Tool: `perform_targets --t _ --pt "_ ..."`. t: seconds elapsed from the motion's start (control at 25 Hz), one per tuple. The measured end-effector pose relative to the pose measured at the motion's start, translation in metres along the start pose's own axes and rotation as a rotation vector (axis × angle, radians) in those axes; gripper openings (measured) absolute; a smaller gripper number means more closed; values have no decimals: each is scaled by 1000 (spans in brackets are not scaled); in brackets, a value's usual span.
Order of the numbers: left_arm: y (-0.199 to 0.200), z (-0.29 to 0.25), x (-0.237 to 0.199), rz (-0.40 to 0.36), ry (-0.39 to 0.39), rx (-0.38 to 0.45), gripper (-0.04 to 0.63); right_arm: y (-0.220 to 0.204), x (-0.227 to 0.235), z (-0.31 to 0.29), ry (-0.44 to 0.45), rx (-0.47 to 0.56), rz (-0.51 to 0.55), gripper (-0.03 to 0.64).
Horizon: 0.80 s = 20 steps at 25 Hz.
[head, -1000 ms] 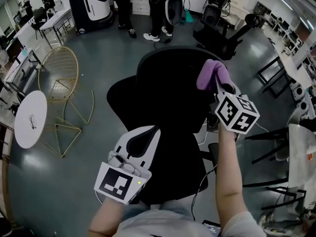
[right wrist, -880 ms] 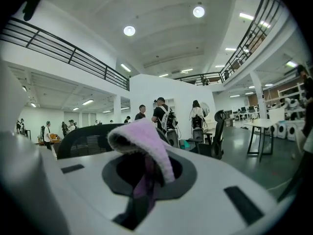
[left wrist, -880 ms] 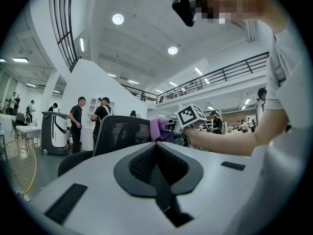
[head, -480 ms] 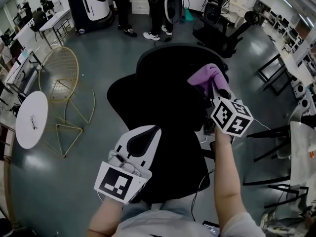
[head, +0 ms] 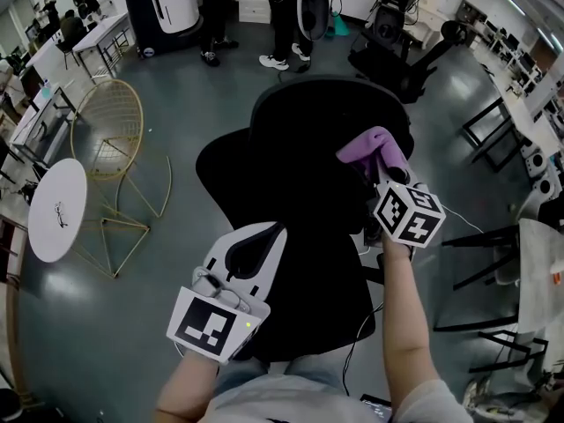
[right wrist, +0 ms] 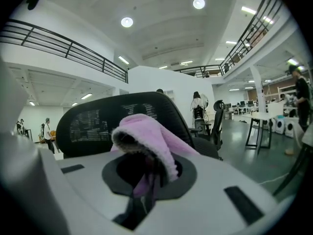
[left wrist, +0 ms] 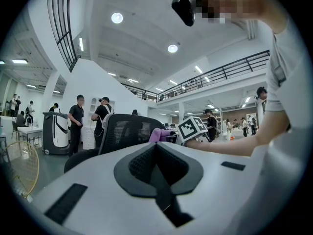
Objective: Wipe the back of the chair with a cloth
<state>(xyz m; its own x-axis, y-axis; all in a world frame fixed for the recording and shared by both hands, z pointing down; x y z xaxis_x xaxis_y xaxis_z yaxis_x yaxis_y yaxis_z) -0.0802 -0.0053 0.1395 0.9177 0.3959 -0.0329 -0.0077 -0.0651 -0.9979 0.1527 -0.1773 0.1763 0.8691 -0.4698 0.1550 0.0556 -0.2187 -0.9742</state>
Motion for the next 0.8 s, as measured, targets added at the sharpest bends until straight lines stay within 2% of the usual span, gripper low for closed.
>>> perform_targets --t 0.32,0.8 --pt "-2 3 -4 7 16 -6 12 1 -30 -17 54 -30 76 43" --pt "-6 15 -32 17 69 -5 12 -9 -117 -56 231 -54 141 43"
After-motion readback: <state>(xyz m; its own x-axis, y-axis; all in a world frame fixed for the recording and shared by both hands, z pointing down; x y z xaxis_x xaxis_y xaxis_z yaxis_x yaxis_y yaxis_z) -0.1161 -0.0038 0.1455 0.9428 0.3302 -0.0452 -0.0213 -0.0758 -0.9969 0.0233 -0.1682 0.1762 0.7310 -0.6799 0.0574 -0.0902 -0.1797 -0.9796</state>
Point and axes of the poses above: the fingertips, and each gripper's own axes: z backward along the fingers, x to its right, y out of its top, the point moved 5 cm from there along z, backward along the fingers, and after that the axes turned 15 degrees about y, right-handed, at the moved point
